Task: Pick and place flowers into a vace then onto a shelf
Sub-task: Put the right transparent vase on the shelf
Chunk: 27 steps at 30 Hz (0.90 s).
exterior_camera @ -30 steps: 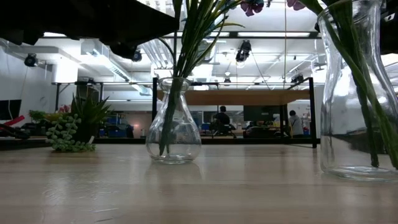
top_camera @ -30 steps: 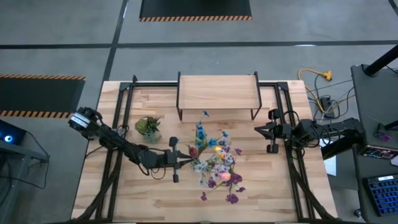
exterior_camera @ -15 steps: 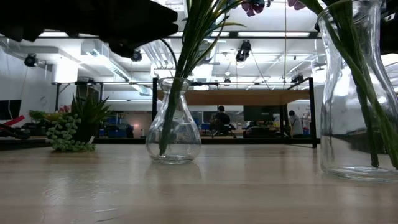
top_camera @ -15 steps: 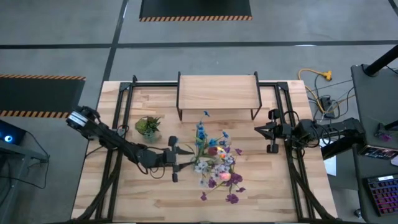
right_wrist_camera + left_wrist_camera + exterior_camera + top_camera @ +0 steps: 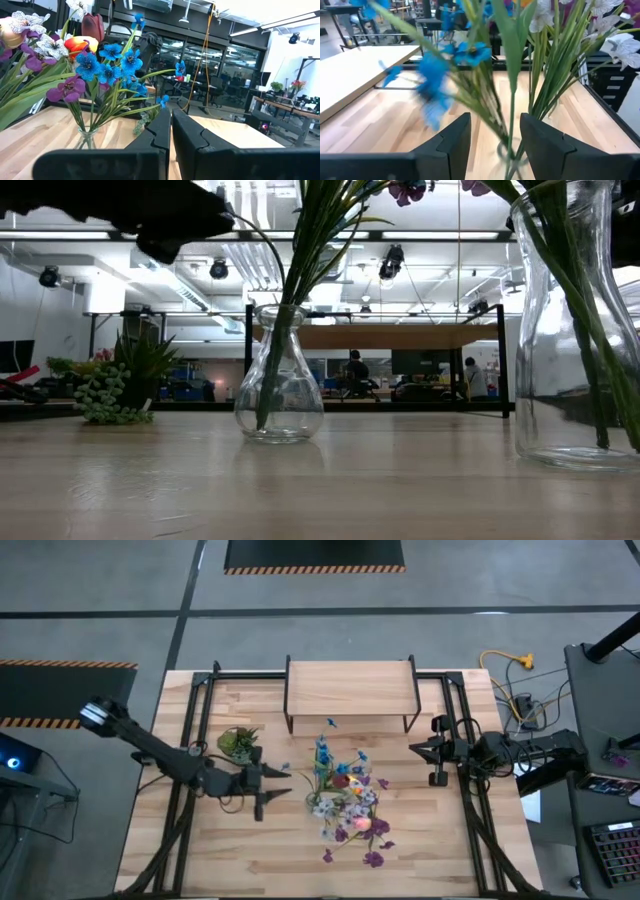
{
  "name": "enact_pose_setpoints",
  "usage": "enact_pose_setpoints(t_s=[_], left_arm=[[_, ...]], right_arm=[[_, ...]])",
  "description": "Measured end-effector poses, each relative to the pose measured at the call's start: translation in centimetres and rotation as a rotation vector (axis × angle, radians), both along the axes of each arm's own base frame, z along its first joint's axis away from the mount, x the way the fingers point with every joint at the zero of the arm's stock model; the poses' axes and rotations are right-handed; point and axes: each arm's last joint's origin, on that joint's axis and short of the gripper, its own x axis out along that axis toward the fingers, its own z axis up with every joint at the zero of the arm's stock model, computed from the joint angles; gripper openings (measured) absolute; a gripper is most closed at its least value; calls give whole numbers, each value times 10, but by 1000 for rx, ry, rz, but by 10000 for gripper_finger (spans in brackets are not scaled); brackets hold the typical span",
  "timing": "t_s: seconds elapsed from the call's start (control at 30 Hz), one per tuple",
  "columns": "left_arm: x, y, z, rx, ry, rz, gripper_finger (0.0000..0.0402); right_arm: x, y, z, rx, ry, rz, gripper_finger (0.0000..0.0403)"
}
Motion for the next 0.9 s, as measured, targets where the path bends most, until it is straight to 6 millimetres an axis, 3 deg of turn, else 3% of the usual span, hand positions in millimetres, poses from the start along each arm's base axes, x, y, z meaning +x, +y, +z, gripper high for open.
enact_pose_setpoints(t_s=[0.2, 0.37, 0.77, 0.9], left_arm=[[-37, 19, -17, -65, -76, 2, 155], [-60, 29, -18, -105, -173, -78, 144], [-89, 49, -18, 73, -327, -85, 10], [-90, 58, -15, 106, -312, -76, 1]], right_arm=[[0, 0, 0, 0, 0, 0, 9], [0, 0, 0, 0, 0, 0, 9], [0, 0, 0, -1, 1, 0, 9], [0, 0, -2, 45, 22, 10, 9]])
